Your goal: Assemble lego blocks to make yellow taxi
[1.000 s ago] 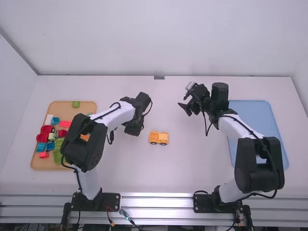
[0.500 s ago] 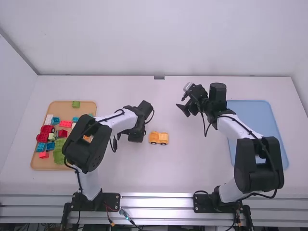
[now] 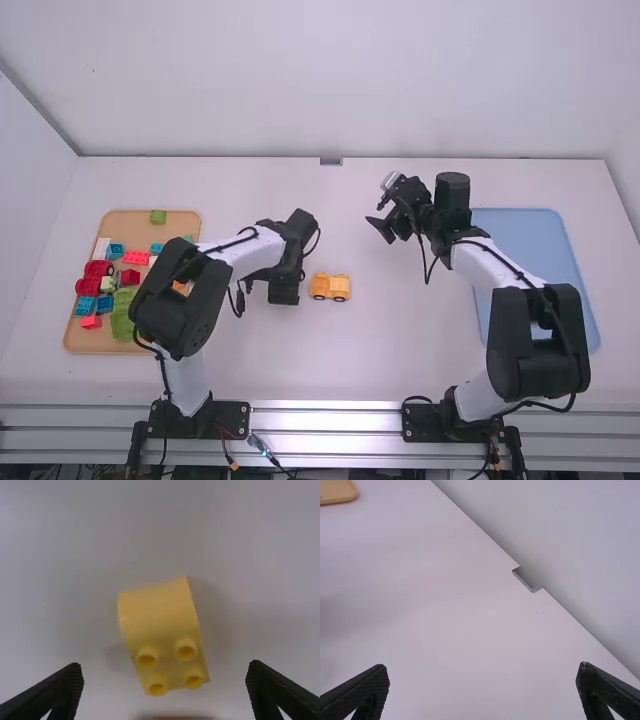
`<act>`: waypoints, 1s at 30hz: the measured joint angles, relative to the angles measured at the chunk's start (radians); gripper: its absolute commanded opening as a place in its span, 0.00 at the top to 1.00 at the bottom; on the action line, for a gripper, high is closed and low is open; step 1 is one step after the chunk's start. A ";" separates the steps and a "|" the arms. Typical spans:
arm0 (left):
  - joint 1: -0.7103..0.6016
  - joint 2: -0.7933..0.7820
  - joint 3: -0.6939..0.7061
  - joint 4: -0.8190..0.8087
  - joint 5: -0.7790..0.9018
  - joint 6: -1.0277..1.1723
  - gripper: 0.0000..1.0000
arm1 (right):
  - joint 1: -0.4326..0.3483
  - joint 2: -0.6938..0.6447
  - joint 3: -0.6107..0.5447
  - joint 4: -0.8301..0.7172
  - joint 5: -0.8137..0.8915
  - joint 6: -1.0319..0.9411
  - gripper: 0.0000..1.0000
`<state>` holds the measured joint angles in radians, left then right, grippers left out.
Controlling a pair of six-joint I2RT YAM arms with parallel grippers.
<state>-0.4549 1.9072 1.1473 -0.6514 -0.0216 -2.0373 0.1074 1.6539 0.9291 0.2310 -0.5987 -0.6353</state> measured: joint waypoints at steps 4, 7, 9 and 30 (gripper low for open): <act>0.014 0.000 0.029 -0.109 0.003 0.011 0.00 | 0.000 0.000 0.000 -0.003 0.000 0.000 0.01; 0.030 0.000 0.110 -0.203 0.003 0.073 0.01 | 0.000 0.000 0.000 -0.003 0.000 0.000 0.01; 0.043 0.000 0.200 -0.268 0.001 0.163 0.01 | 0.000 0.000 0.000 -0.003 0.001 0.000 0.01; 0.072 0.000 0.731 -0.254 -0.084 2.527 0.01 | 0.000 0.000 0.000 0.012 0.000 -0.049 0.01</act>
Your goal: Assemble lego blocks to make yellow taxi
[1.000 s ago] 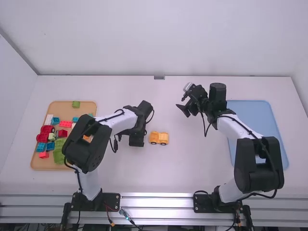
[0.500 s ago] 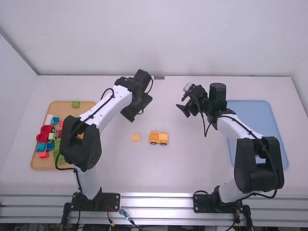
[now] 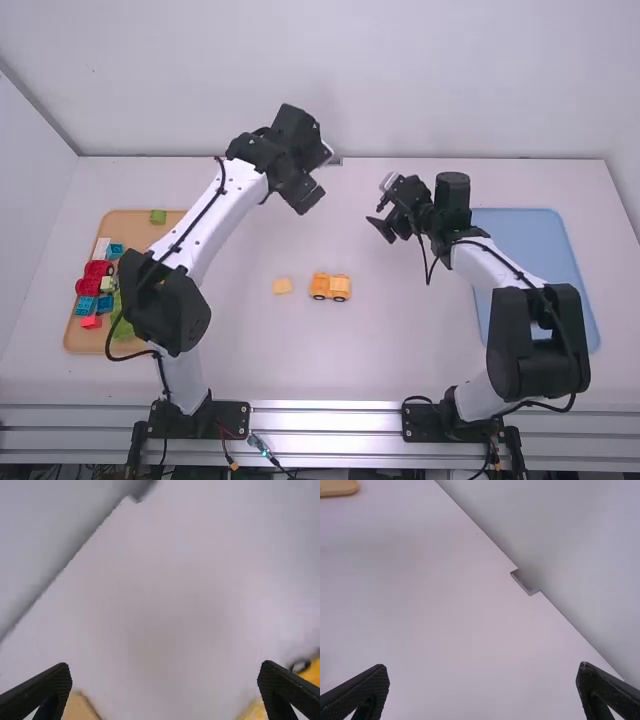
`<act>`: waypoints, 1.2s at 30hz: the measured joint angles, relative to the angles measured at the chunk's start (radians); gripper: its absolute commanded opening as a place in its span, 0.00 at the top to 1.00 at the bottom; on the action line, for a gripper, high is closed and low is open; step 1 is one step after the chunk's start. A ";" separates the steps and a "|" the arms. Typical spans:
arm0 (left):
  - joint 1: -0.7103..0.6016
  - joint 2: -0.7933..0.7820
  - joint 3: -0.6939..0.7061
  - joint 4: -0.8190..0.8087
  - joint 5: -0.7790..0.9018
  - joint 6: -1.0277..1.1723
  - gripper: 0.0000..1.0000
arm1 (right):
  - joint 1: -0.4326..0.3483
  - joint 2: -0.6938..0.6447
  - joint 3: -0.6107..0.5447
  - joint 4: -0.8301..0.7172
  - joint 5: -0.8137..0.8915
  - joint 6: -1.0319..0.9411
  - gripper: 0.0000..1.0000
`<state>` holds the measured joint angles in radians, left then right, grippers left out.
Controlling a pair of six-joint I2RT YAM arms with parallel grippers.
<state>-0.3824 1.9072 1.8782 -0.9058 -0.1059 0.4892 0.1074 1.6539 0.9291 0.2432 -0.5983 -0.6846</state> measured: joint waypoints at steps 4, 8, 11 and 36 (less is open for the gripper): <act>0.035 0.000 -0.012 -0.106 0.217 0.334 0.01 | 0.000 0.000 0.000 0.002 0.001 0.000 0.01; 0.164 0.000 -0.072 -0.232 0.518 0.663 0.01 | 0.000 0.000 0.000 0.005 0.000 0.000 0.01; 0.262 0.000 -0.144 -0.235 0.680 0.826 0.01 | 0.000 0.000 0.000 0.010 0.001 0.000 0.01; 0.447 0.000 -1.194 1.051 1.215 0.729 0.23 | 0.000 0.000 0.000 0.037 0.000 -0.003 0.01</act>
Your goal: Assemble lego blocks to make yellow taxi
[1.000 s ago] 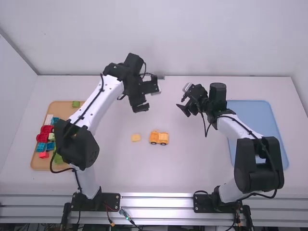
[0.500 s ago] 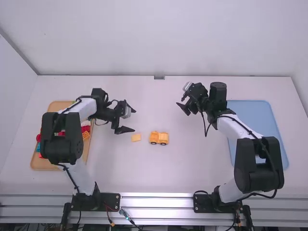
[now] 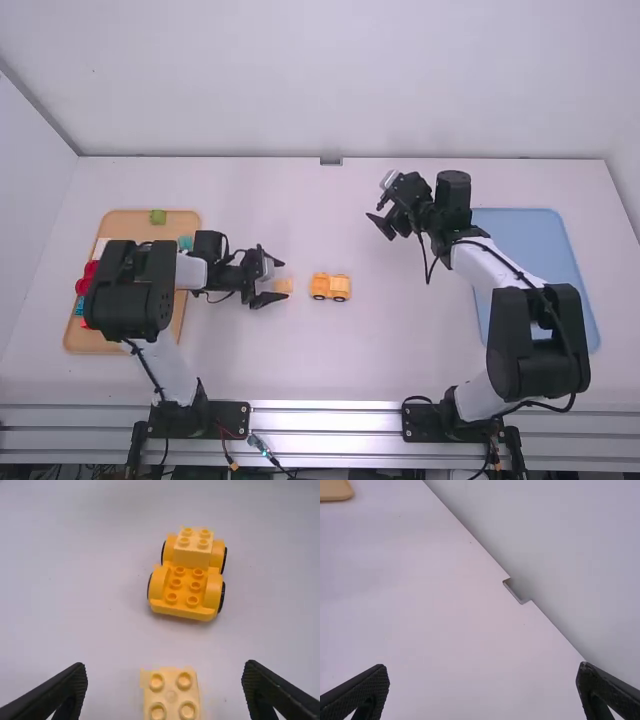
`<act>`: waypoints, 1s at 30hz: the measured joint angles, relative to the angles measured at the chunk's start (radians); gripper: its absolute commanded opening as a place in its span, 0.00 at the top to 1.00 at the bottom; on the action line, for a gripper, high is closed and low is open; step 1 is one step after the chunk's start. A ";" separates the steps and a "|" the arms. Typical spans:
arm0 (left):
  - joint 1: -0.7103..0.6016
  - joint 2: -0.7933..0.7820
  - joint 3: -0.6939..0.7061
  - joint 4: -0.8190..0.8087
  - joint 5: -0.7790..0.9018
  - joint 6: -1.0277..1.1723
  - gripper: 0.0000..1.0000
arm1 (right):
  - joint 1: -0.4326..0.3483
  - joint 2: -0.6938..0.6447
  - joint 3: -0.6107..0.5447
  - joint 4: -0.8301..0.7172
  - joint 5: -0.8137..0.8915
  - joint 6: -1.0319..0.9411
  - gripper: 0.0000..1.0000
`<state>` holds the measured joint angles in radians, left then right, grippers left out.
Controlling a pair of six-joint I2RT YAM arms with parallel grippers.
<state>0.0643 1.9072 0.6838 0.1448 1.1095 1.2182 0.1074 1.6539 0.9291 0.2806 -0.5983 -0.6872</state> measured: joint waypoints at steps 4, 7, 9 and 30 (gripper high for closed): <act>0.000 0.000 -0.029 0.046 -0.026 -0.057 0.32 | 0.000 0.000 0.000 0.000 0.000 0.000 0.01; 0.000 0.004 -0.027 0.043 -0.044 -0.079 0.34 | 0.000 0.000 0.000 -0.002 0.000 0.000 0.02; 0.000 0.011 -0.024 0.027 -0.052 -0.086 0.36 | 0.000 0.000 0.000 -0.005 0.000 0.001 0.01; 0.000 0.082 0.015 -0.027 -0.065 0.043 0.73 | 0.037 0.000 0.000 0.003 0.000 0.000 0.02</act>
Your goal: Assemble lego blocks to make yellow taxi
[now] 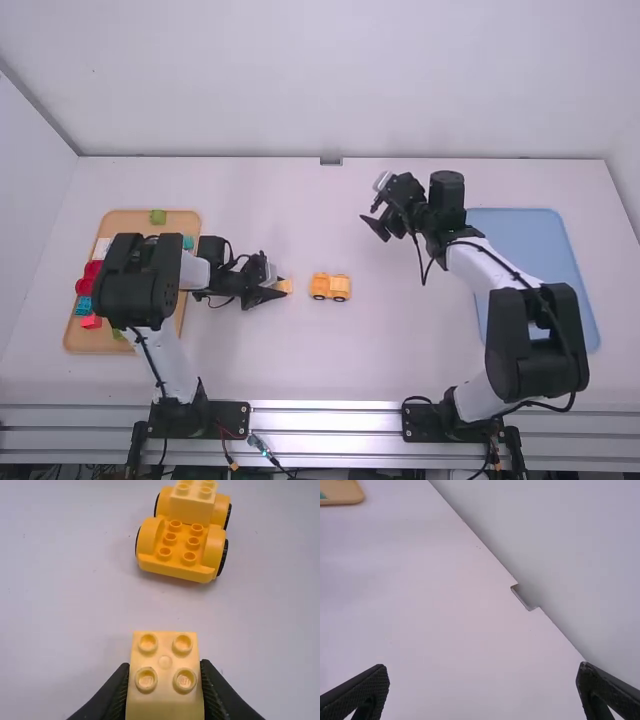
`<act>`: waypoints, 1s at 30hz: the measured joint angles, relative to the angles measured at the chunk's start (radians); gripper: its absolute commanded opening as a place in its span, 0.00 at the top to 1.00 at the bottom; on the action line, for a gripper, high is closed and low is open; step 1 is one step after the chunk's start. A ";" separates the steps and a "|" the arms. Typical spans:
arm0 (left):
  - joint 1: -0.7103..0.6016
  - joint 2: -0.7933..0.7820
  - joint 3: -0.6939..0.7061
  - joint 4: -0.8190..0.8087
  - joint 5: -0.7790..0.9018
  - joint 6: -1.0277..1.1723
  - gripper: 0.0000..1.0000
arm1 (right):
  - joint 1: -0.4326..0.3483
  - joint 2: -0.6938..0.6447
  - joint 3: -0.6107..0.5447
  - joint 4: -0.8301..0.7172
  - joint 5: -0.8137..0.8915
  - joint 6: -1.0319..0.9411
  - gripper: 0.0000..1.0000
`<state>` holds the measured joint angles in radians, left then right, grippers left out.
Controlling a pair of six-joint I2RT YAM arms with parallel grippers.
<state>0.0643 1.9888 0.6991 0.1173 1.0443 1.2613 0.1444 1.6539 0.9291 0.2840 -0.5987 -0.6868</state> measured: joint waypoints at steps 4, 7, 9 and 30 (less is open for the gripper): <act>0.000 0.000 0.000 0.000 0.001 0.007 0.73 | 0.003 0.000 0.000 0.006 -0.001 0.000 0.01; 0.000 0.000 0.010 -0.008 0.014 0.005 0.80 | 0.002 0.000 0.000 -0.011 -0.009 0.000 0.01; 0.000 0.000 0.023 -0.009 0.033 0.004 0.81 | 0.000 0.000 0.000 -0.029 -0.023 0.000 0.01; -0.165 0.000 0.210 -0.126 0.140 -0.031 0.88 | 0.101 0.000 -0.170 -0.172 -0.343 -0.359 0.01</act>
<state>-0.1009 1.9888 0.9092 -0.0086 1.1843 1.2301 0.2451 1.6539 0.7593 0.1120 -0.9417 -1.0454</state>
